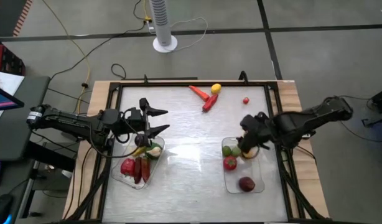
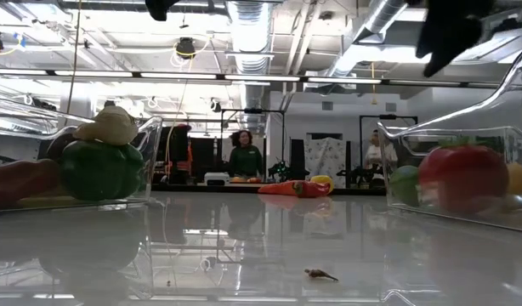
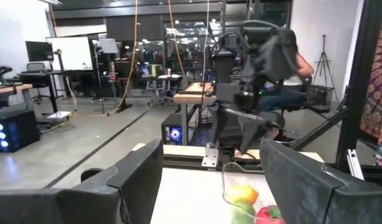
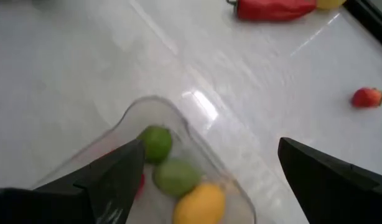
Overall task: Sort produce into baskets
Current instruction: Put the red chili pepper into the left transparent bin
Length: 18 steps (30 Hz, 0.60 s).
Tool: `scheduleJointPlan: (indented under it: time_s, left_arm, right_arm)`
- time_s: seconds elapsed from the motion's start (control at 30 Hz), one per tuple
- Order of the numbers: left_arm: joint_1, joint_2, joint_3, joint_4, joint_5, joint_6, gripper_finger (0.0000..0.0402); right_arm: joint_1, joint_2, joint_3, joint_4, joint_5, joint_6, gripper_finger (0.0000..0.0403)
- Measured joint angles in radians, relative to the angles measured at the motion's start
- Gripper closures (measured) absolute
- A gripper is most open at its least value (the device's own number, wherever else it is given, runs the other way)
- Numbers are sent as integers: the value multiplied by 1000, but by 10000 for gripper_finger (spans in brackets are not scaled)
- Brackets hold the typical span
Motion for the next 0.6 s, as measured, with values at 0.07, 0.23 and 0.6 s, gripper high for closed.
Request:
scheduleJointPlan:
  time_s: [0.07,0.23,0.6]
  left_arm:
    - [0,0,0,0,0,1,148]
    - [0,0,0,-10,0,-8,148]
    - [-33,0,-42,3,-43,-67,148]
  right_arm:
    - [-58,12,0,41,-24,-70,12]
    - [-188,37,0,165,-84,-272,19]
    - [-512,37,-238,531,-325,-551,29]
